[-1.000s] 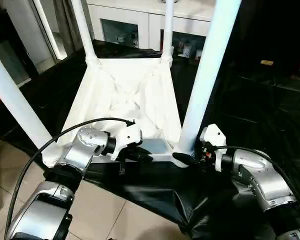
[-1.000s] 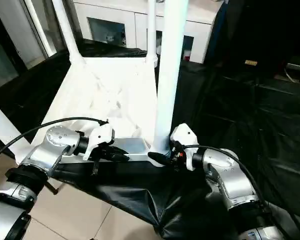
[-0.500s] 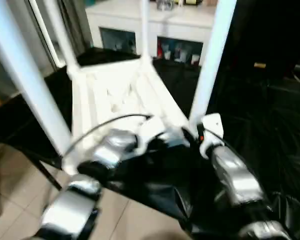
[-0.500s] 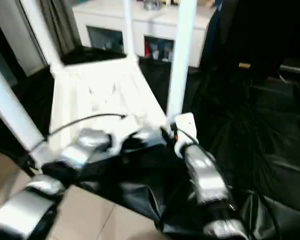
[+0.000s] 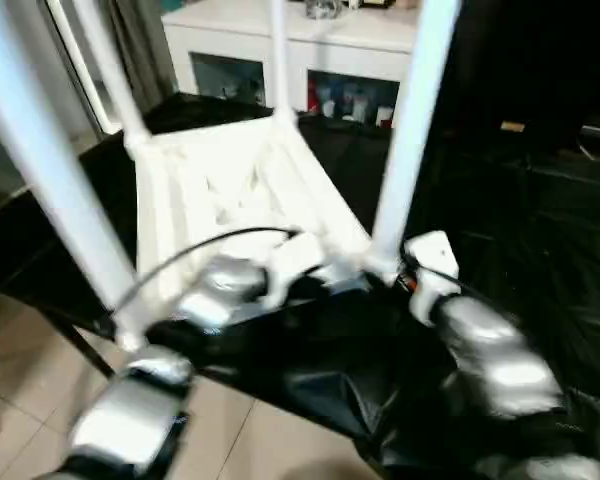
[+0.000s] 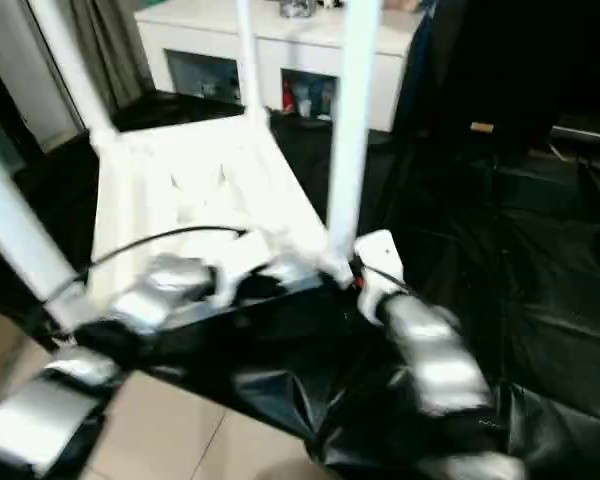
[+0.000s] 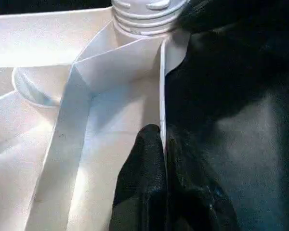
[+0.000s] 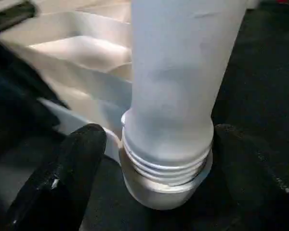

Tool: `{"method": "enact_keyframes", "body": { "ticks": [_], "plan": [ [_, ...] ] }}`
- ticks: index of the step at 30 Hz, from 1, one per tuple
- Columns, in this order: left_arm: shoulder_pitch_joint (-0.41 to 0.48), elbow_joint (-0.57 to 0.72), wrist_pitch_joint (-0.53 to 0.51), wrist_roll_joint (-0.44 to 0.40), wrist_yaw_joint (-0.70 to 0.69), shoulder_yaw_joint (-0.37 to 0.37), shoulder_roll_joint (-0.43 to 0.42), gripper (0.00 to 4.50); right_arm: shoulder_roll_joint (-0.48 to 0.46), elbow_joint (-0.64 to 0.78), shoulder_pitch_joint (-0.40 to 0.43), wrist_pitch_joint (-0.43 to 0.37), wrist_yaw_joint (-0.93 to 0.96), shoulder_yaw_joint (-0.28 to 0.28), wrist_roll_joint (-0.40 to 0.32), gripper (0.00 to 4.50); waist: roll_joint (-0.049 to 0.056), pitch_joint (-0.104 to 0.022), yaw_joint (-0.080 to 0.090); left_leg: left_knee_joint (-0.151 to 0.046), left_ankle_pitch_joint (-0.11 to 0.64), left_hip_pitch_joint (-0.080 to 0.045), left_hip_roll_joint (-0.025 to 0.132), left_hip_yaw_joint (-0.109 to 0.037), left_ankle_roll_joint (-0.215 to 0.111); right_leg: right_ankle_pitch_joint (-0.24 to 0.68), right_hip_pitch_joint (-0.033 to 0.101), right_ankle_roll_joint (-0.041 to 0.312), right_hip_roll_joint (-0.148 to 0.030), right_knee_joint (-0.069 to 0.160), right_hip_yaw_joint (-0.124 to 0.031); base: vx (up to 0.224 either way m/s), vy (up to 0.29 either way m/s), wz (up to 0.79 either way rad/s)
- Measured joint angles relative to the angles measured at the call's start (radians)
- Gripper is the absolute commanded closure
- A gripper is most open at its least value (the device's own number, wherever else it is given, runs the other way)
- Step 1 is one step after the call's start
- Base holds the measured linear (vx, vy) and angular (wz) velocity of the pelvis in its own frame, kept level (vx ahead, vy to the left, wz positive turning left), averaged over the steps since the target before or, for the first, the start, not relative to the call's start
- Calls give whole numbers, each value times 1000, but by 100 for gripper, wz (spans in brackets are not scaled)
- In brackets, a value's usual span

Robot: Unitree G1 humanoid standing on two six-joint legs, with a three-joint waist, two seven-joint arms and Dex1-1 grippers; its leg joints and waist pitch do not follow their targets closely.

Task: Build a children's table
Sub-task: Rotate leg to tighten

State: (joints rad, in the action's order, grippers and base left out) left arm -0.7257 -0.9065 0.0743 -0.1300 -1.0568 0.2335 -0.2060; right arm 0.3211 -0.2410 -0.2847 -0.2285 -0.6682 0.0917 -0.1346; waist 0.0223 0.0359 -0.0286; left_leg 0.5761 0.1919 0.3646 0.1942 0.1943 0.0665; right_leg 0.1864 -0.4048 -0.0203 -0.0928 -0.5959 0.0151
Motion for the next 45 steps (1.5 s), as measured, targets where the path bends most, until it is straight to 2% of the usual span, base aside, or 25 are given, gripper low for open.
{"method": "enact_keyframes", "body": {
  "ticks": [2, 9, 11, 12, 16, 18, 22, 35, 39, 40, 42, 45],
  "plan": [
    [15, 19, 6, 18, -60, 0, -28, 450, 52, 35, 11, -3, -85, 20, -24, 65, 1, 0, -1, -1, 0, 0, 0, 0, 0, -1, 0, 1, 0, 0, 0, 0, 0, 0],
    [15, 21, 10, 18, -86, 0, -31, 450, 50, 45, 0, -1, -105, 22, -29, 65, 2, -1, -3, 2, 0, 1, 1, 3, 0, 0, 0, 0, 0, 1, -1, 0, 0, 0],
    [31, 47, 9, 30, -126, 0, -56, 450, 70, 40, -6, 8, -159, 27, -31, 65, 0, 0, -1, 2, 0, 1, 1, 3, 0, 0, 0, 0, 0, 0, -1, 0, 0, 0],
    [38, 58, 9, 36, -153, 0, -70, 450, 77, 38, -6, 11, -184, 35, -32, 91, 0, 0, -2, 2, 0, 1, 2, 2, 0, 0, 0, 0, 0, 0, 0, 0, 0, 0],
    [51, 91, 12, 47, -246, 3, -94, 450, 92, 20, -17, 13, -255, 67, -34, 103, 2, -1, -10, 3, 0, 1, 3, 3, 0, 0, -3, 0, 0, 1, 0, 0, 0, 0],
    [53, 99, 12, 47, -255, 4, -95, 450, 93, 20, -23, 12, -263, 73, -34, 133, 1, -1, -13, 5, 0, 2, 3, 4, -2, 0, -3, 0, -1, 1, 0, 0, 0, 0],
    [56, 103, 11, 48, -260, 4, -97, 450, 98, 20, -23, 11, -270, 73, -39, 162, 1, -1, -13, 6, -1, 2, 3, 4, -4, 0, -3, 0, -1, 1, 0, 0, 0, 0],
    [64, 115, 7, 48, -266, 4, -101, 450, 98, 4, -26, 17, -296, 72, -47, 182, 1, -1, -12, 8, 0, 2, 3, 4, -3, 0, -3, 0, -1, 0, 0, 0, 0, 0],
    [49, 82, 20, 31, -162, 2, -81, 450, 7, -48, -23, 33, -150, 24, -45, 182, 0, 0, -7, 9, 1, 2, 4, 4, -1, -1, -1, 2, -1, -1, 0, 0, 0, 0],
    [35, 63, 17, 17, -109, 0, -60, 450, -31, -71, -25, 33, -70, -9, -41, 183, 0, 0, -3, 10, 1, 1, 3, 4, -1, -1, -1, 2, -1, -1, 0, 0, 0, 0],
    [12, 35, -7, -3, -28, 0, -14, 450, -85, -92, -27, 34, 54, -40, -26, 183, 0, -1, -1, 10, 1, 0, 2, 4, -1, -1, 0, 2, -1, 1, -2, 0, 0, 0],
    [-15, -6, -32, -23, 72, 0, 39, 450, -152, -111, -35, 41, 225, -60, 13, 183, 1, -2, -2, 10, 1, -2, 0, 4, -1, 1, 2, -1, -2, 1, -3, 0, 0, 0]
  ]
}}
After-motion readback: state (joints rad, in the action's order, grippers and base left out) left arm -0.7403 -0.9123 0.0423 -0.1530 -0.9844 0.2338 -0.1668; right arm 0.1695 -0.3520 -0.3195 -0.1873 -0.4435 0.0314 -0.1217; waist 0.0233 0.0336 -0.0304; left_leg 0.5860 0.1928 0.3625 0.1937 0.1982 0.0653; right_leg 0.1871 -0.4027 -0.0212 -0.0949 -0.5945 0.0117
